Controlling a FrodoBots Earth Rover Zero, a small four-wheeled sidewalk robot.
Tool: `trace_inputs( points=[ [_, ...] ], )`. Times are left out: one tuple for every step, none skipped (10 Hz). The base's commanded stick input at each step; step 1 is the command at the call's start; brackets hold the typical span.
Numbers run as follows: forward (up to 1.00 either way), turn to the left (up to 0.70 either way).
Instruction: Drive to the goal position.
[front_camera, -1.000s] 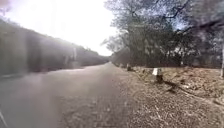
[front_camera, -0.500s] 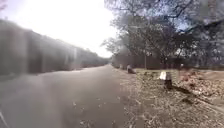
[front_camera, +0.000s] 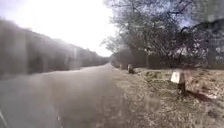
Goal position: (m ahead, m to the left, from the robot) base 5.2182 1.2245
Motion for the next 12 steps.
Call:
trace_inputs(
  points=[
    [1.0, 0.0],
    [1.0, 0.0],
    [1.0, 0.0],
    [1.0, 0.0],
    [1.0, 0.0],
    [1.0, 0.0],
    [1.0, 0.0],
    [1.0, 0.0],
    [1.0, 0.0],
    [1.0, 0.0],
    [1.0, 0.0],
    [1.0, 0.0]
  ],
)
